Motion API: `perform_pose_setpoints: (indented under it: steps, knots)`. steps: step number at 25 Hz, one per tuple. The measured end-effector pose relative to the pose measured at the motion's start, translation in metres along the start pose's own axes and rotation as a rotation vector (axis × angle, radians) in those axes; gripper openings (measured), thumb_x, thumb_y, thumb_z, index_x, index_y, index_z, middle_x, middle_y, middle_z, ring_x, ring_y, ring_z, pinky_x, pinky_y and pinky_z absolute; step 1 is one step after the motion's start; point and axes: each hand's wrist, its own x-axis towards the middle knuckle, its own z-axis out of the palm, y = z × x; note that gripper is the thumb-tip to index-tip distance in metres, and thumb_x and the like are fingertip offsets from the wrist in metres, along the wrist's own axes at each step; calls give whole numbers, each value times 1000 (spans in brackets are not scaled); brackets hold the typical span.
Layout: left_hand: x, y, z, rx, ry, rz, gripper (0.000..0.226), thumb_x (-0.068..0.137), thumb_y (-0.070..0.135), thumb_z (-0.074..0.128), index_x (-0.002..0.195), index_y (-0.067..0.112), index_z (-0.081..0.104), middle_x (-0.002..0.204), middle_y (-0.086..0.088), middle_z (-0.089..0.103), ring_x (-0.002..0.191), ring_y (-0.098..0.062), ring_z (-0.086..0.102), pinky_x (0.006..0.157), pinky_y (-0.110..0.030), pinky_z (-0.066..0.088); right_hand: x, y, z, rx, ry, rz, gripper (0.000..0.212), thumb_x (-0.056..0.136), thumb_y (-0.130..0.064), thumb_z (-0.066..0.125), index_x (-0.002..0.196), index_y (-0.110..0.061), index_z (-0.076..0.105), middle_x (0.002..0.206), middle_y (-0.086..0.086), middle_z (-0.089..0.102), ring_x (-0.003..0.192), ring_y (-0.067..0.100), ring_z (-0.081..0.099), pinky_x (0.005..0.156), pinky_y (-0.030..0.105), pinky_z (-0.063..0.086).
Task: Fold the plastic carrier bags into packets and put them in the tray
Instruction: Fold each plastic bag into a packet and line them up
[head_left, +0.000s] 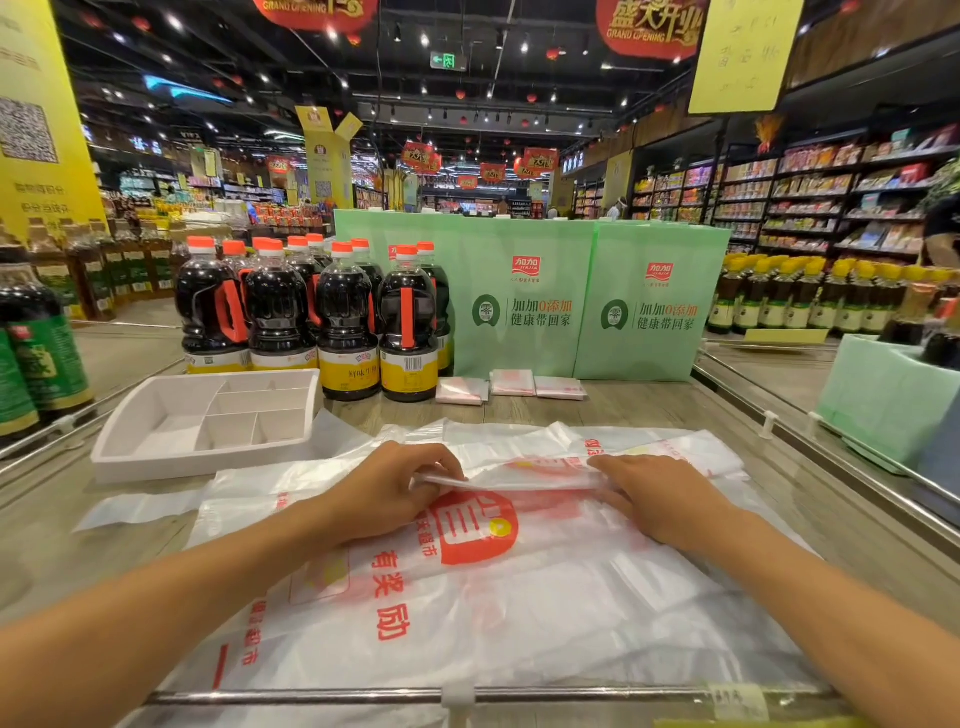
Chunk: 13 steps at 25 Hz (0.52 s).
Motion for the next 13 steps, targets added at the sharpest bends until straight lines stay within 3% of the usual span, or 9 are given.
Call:
perform_pose_setpoints:
  steps: [2,5,8,11,13]
  knots:
    - [2,1,1,14,16,10,25,94,10,65,108,29,75,99,19,74,93,-1,69,78,-24,54,-1,0,-1,75,27,-15,47,103,-54,47,143,-30,51,132,-7,65,119,22,61,94,38,49]
    - [2,0,1,31,27,23,28,95,8,63,111,27,76,99,19,75,93,0,69,77,-24,55,2,2,4,6,52,-37,27,103,-34,46,125,-29,60,119,-5,70,105,22,65,88,38,52]
    - [3,9,-3,79,61,73,32,95,9,65,118,28,76,107,16,76,95,-1,71,77,-29,57,4,8,4,-73,104,4,21,94,-18,50,107,-29,63,101,-8,73,88,19,67,77,39,56]
    - [11,39,-28,146,177,258,27,94,12,68,118,21,77,117,9,75,103,-5,72,81,-36,61,4,15,-16,-25,377,-10,27,91,-5,60,107,-24,73,92,-1,78,76,25,73,64,41,60]
    - [14,70,-56,238,215,414,24,95,13,66,116,17,76,118,5,74,104,-11,73,79,-38,62,5,17,-45,31,609,-112,27,90,3,65,109,-13,75,94,4,79,77,24,76,63,40,64]
